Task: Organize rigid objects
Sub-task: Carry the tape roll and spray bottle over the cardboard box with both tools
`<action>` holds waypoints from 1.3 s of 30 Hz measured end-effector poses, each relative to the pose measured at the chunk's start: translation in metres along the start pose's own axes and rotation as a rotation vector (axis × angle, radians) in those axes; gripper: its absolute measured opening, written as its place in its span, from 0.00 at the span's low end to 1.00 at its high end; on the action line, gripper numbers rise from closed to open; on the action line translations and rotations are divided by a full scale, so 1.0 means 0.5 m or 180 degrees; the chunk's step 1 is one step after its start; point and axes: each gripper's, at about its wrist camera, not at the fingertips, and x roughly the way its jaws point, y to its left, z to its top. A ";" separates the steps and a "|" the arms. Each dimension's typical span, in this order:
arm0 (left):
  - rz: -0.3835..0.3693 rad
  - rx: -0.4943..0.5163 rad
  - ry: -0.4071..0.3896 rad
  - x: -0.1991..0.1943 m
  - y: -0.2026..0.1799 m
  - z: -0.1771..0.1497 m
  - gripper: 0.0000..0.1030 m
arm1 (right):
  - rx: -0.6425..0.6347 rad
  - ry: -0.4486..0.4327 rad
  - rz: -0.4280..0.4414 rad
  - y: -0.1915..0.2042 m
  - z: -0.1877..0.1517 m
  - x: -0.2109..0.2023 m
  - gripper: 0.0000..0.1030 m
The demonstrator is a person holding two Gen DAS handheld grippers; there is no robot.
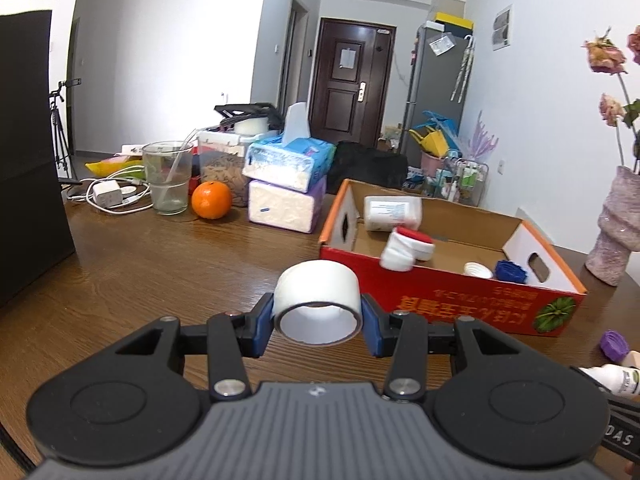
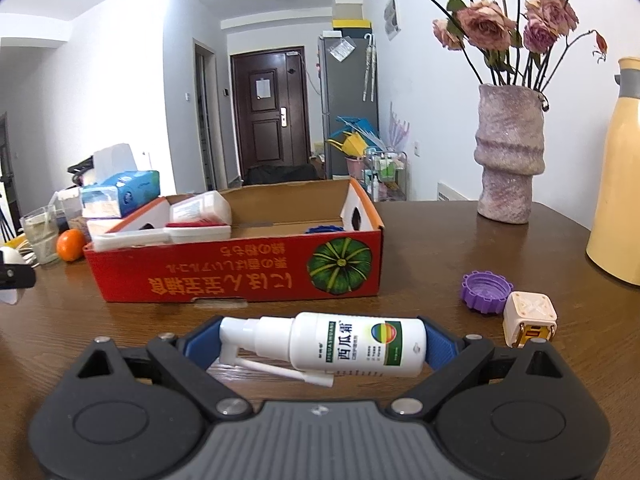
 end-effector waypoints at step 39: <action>-0.0203 -0.0005 -0.0182 0.086 -0.120 0.096 0.44 | -0.0049 -0.0428 0.0104 0.042 0.118 0.059 0.95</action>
